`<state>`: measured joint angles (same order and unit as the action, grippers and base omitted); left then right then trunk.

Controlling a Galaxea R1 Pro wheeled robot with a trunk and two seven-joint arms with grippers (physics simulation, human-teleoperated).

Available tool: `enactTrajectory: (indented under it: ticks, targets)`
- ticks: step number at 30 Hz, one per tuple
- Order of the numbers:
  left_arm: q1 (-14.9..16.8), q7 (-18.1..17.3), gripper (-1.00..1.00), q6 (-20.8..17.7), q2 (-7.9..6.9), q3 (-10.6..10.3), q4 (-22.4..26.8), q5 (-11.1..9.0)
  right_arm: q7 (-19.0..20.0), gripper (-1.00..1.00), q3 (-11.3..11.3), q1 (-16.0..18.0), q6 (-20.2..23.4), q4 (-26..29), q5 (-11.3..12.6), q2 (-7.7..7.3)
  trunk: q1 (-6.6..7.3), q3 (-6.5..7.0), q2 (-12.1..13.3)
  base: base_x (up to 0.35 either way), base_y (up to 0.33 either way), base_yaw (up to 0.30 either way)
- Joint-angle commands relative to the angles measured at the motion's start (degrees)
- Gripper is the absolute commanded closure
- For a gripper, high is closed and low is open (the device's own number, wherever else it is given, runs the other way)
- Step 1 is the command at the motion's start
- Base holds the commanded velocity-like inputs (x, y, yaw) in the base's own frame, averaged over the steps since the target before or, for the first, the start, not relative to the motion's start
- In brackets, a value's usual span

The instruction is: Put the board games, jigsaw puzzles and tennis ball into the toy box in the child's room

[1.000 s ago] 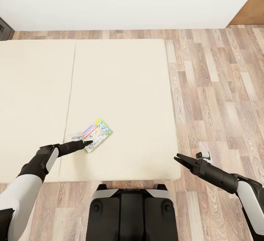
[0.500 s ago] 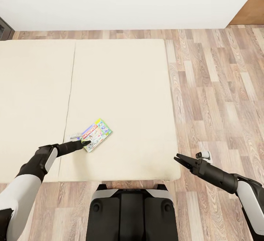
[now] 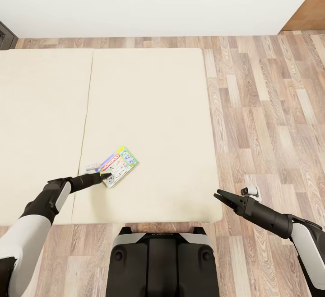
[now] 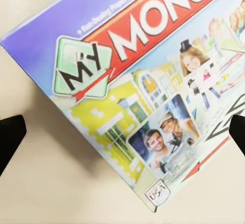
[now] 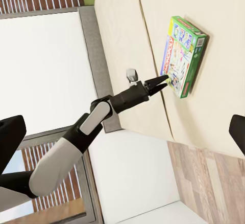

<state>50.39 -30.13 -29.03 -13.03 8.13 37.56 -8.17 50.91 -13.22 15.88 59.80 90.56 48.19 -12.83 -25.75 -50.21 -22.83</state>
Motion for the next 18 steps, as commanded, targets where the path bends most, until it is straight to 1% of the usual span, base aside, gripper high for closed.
enactTrajectory:
  ticks: [1,5,18]
  targets:
    - [0.0,0.1,-1.0,-0.5,0.01,0.1,0.1,-0.4,0.3,-1.0,0.0,0.0,0.2,0.0,-0.2,0.0,-0.03,-0.06,-0.1,0.0,0.0,0.0]
    - [0.5,0.8,-1.0,-0.5,-0.11,0.1,0.3,-0.4,0.3,-1.0,0.0,0.0,0.2,0.0,-0.2,0.0,-0.03,-0.06,-0.1,0.0,0.0,0.0]
    - [2.9,1.0,-1.0,-0.6,-0.33,0.1,0.3,-0.3,0.2,-1.0,-0.1,0.0,0.1,0.1,-0.2,0.0,-0.03,-0.06,-0.1,0.0,0.0,0.0]
